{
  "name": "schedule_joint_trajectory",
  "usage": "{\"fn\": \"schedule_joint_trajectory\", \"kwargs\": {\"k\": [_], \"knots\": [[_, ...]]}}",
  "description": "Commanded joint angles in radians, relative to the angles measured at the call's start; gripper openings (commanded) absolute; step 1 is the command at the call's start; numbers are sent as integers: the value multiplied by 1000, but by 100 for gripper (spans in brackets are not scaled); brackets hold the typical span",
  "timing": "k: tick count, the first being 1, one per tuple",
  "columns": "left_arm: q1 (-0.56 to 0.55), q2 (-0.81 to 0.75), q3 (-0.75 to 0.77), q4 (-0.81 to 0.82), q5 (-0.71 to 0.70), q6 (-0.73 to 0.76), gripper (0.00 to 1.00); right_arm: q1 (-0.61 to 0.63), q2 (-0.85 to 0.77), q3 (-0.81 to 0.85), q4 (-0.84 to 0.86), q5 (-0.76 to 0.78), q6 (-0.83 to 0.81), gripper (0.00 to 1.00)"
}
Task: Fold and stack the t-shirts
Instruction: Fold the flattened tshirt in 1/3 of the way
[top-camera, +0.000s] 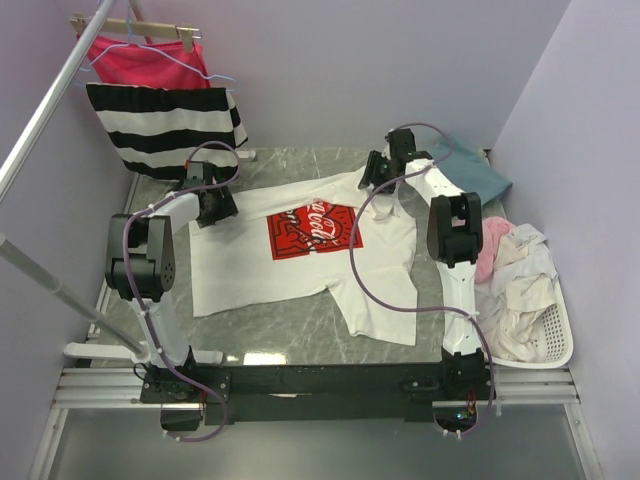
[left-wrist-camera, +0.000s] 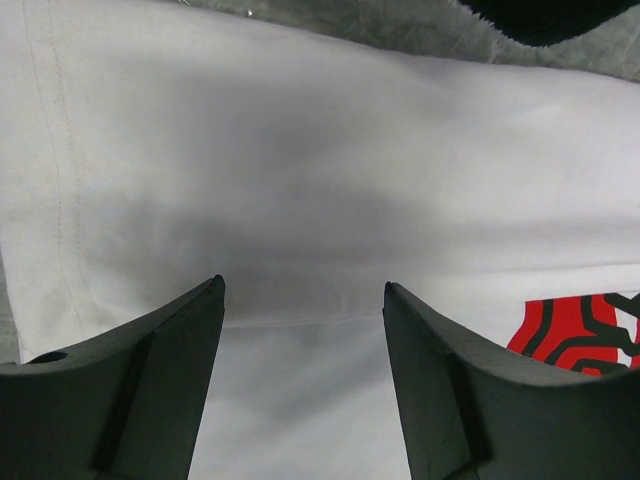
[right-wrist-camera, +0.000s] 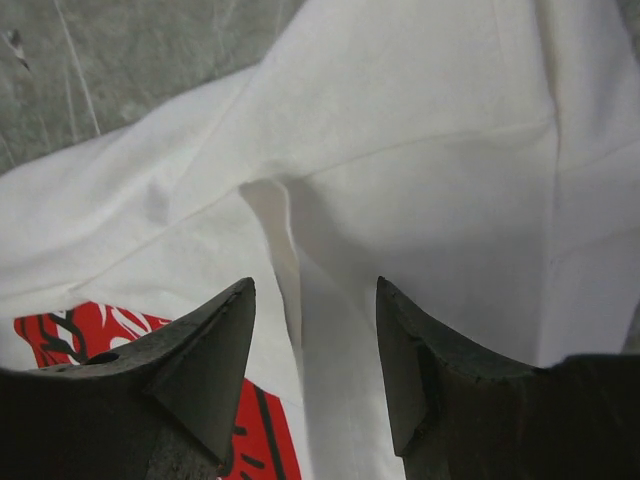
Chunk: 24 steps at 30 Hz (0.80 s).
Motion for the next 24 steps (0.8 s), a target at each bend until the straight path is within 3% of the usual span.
{"fn": "schedule_joint_trajectory", "kwargs": {"k": [1, 4, 7, 11, 15, 24], "knots": [[-4, -22, 27, 1, -14, 3, 71, -2, 22, 80, -24, -52, -33, 59], [-4, -18, 27, 1, -13, 4, 70, -2, 41, 87, -36, -63, -40, 58], [-4, -10, 30, 0, -13, 3, 70, 1, 37, 64, -17, -65, -41, 50], [-4, -5, 28, 1, -8, 3, 70, 8, 31, 55, -2, -63, -56, 18], [-4, -2, 30, 0, -2, 4, 70, 8, 38, 86, -31, -69, -64, 0], [-4, -5, 28, 6, 0, 3, 70, 35, -241, -231, 93, -98, -130, 0]]}}
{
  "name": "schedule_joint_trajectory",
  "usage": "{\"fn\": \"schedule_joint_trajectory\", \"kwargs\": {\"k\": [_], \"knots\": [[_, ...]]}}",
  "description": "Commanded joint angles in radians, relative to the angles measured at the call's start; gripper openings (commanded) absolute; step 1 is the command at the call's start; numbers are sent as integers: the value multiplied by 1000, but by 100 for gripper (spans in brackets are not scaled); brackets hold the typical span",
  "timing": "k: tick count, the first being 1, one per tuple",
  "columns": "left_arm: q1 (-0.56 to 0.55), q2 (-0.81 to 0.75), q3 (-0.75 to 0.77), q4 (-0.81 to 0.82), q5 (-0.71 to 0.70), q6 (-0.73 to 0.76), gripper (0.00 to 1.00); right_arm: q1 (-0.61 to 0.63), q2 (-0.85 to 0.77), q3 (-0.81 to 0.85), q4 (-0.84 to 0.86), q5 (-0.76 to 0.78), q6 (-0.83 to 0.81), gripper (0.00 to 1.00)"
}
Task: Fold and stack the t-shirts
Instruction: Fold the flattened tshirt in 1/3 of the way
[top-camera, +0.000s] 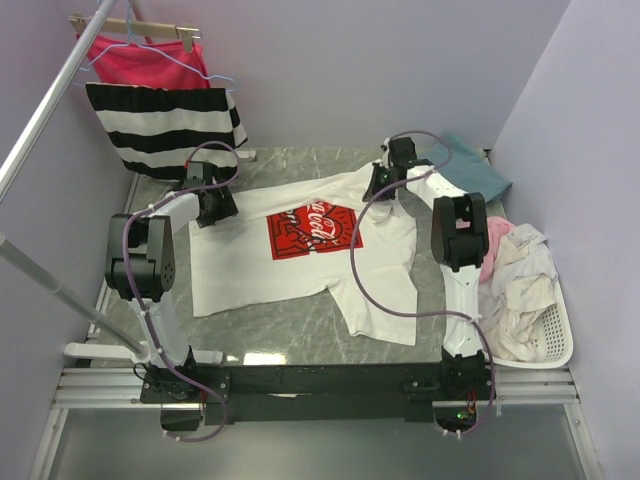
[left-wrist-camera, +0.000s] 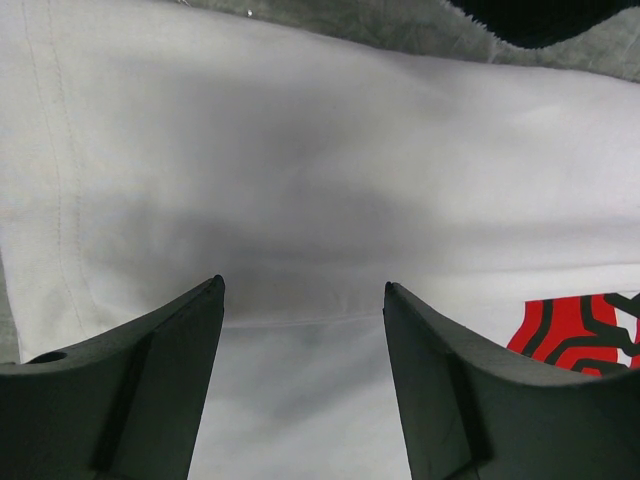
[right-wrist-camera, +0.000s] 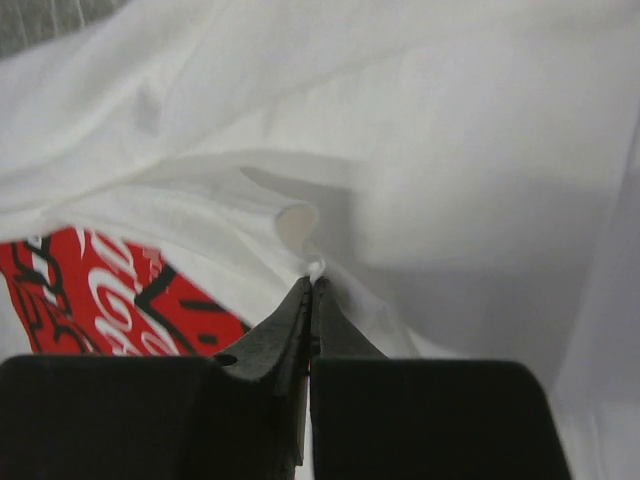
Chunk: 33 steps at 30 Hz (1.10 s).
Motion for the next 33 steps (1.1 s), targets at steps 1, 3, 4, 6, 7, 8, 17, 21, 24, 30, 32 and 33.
{"fn": "schedule_joint_trajectory", "kwargs": {"k": [1, 3, 4, 6, 7, 8, 17, 21, 24, 30, 32, 33], "knots": [[-4, -3, 27, 6, 1, 3, 70, 39, -217, -125, 47, -25, -67, 0], [-4, 0, 27, 9, 4, 3, 70, 51, -277, -202, 34, -21, -89, 0], [-4, 0, 28, 6, 4, 3, 70, 66, -294, -255, 31, -13, -97, 0], [-4, 5, 27, 8, 7, 3, 70, 80, -343, -303, 19, 19, -114, 0], [-4, 5, 28, 6, 7, 3, 70, 97, -355, -350, 17, 24, -121, 0], [-4, 5, 28, 8, 7, 3, 70, 102, -376, -372, 14, 36, -123, 0], [-4, 28, 39, -3, 6, 7, 70, 125, -452, -556, -44, 125, -92, 5], [-4, 39, 46, -11, 6, 7, 71, 125, -511, -570, -88, 351, -28, 42], [-4, 36, 48, -14, -3, 10, 71, 125, -556, -557, -87, 476, 11, 52], [-4, -21, 25, -19, -89, 10, 72, 91, -602, -529, 48, 395, 61, 63], [-2, -53, -10, 4, -131, 3, 75, 62, -515, -437, 50, 281, 58, 64], [-1, -76, -21, 11, -137, 0, 77, 53, -469, -390, 36, 228, 51, 63]]}}
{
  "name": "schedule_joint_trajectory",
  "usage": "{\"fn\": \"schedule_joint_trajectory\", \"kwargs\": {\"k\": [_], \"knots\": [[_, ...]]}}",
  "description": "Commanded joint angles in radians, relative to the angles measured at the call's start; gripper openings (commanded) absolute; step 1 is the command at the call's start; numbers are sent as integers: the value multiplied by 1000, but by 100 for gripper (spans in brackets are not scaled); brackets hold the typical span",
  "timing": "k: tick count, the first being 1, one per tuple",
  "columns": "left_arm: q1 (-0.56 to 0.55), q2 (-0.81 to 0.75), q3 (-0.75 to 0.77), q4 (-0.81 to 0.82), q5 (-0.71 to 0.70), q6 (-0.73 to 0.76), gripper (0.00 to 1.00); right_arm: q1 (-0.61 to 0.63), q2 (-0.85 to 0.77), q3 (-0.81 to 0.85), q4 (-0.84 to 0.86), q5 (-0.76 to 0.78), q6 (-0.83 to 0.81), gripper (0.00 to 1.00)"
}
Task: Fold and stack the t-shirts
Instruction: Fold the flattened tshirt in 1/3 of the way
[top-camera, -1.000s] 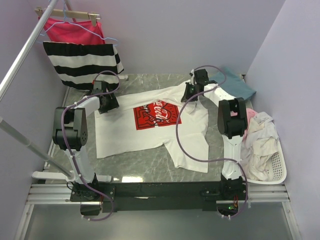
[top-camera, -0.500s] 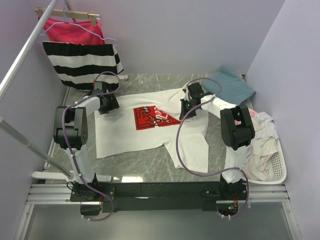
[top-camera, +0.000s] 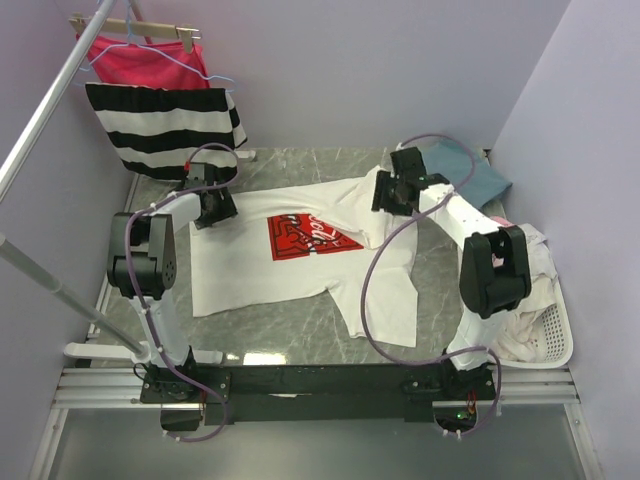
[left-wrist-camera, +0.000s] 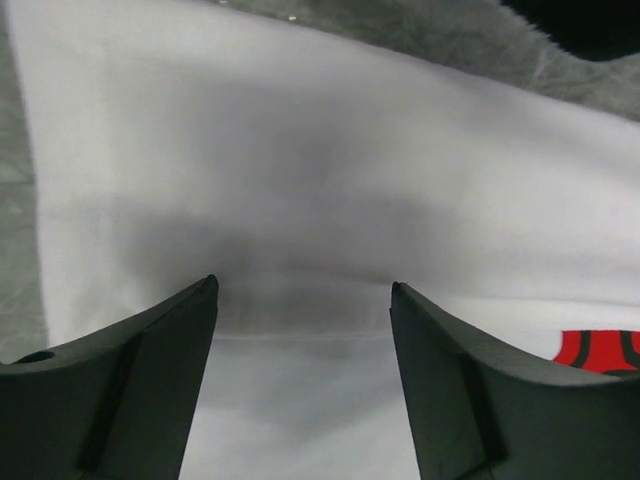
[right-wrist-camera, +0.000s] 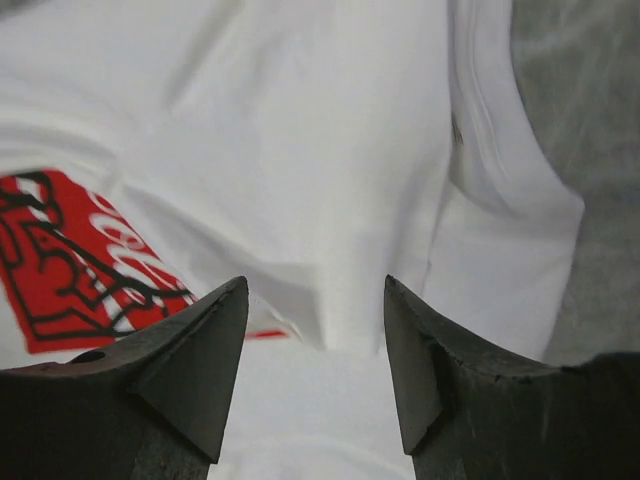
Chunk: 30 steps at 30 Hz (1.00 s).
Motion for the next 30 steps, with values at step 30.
{"fn": "schedule_joint_trajectory", "kwargs": {"k": [30], "knots": [[101, 219, 172, -218, -185, 80, 73, -267, 750, 903, -292, -120, 126, 62]]}}
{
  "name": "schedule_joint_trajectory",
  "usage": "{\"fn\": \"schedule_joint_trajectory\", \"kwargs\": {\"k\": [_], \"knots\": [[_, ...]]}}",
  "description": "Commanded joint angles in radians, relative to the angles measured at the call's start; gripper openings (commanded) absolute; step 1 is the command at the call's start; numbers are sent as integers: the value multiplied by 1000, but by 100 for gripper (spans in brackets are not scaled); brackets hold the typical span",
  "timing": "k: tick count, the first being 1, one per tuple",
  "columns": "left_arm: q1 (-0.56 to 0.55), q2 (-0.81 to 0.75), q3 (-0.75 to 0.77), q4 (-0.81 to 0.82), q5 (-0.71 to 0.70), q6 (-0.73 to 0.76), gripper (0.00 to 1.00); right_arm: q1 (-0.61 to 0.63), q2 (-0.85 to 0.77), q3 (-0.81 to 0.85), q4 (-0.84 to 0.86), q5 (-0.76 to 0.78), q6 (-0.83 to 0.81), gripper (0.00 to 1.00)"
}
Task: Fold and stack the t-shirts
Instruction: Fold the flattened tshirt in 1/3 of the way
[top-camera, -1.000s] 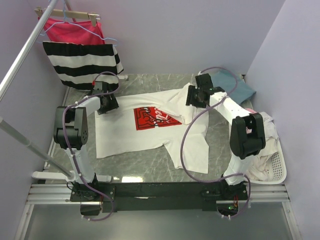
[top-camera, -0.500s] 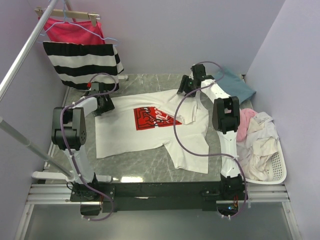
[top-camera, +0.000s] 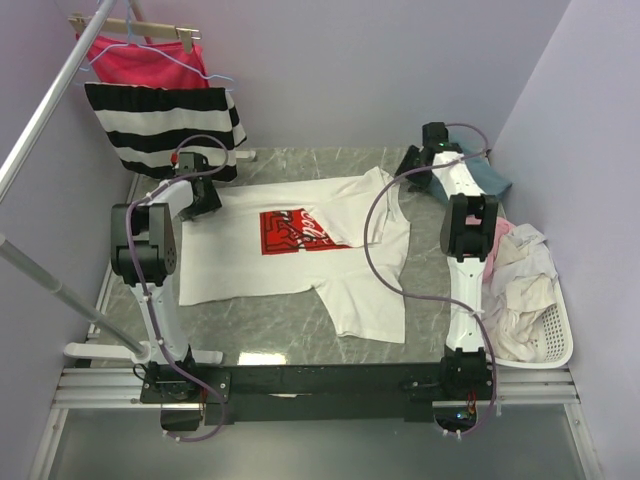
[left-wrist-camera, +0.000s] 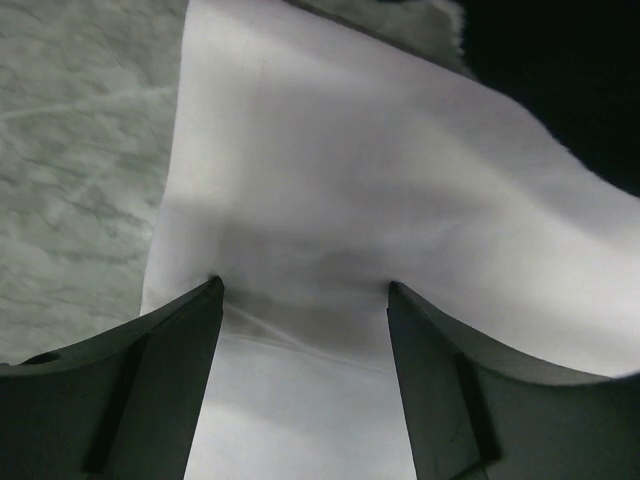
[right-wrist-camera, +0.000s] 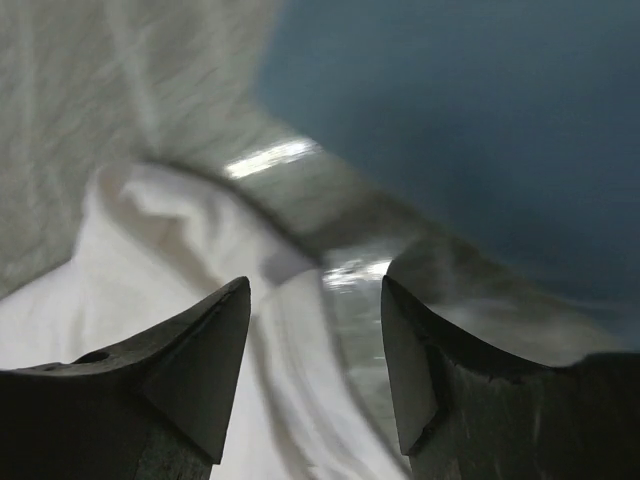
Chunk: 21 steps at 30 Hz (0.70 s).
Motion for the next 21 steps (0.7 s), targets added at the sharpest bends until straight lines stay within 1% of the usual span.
{"fn": "schedule_joint_trajectory", "kwargs": {"k": [1, 3, 4, 5, 6, 7, 8, 9, 10, 11, 12, 13, 14, 15, 17, 18, 19, 20, 21], "knots": [[24, 86, -8, -103, -71, 28, 73, -26, 6, 16, -76, 75, -5, 62], [24, 66, -16, -94, -98, 28, 73, -26, -9, -10, -53, 76, -14, 62], [22, 57, -22, -82, -83, 26, 70, -26, -39, -33, -30, 73, -34, 62], [19, 31, -30, -68, -60, 31, 69, -26, -64, -61, 16, 76, -38, 62], [15, 11, -39, -44, -5, 34, 69, -26, -120, -132, 46, 65, -45, 62], [2, -9, -60, -10, 10, 37, 70, -24, -150, -168, 79, 39, -56, 62], [-4, -45, -68, 4, 17, 35, 70, -23, -182, -203, 132, 5, -54, 62], [-10, -64, -73, 10, 14, 31, 70, -20, -213, -275, 160, -21, -57, 62], [-12, -85, -91, 35, 21, 25, 71, -12, -283, -315, 186, -33, -62, 62], [-12, -139, -107, 56, 38, 15, 72, -6, -320, -351, 221, -36, -64, 62], [-28, -171, -126, 76, 49, 9, 73, -3, -401, -444, 252, -42, -67, 63], [-41, -205, -171, 102, 58, 2, 80, 2, -443, -489, 281, -58, -70, 63], [-53, -273, -194, 142, 60, -11, 83, 6, -480, -529, 319, -76, -67, 63], [-59, -306, -214, 157, 63, -17, 84, 10, -545, -597, 332, -79, -64, 63], [-64, -376, -251, 164, 84, -47, 91, 22, -601, -651, 332, -81, -79, 64], [-67, -392, -257, 156, 86, -55, 96, 26, -642, -696, 324, -63, -84, 64], [-76, -409, -262, 145, 72, -61, 99, 29, -662, -713, 305, -55, -79, 64], [-106, -433, -263, 129, 23, -63, 100, 36, -679, -731, 260, -50, -77, 64], [-117, -443, -266, 91, 15, -66, 99, 43, -722, -783, 240, -30, -76, 64]]}}
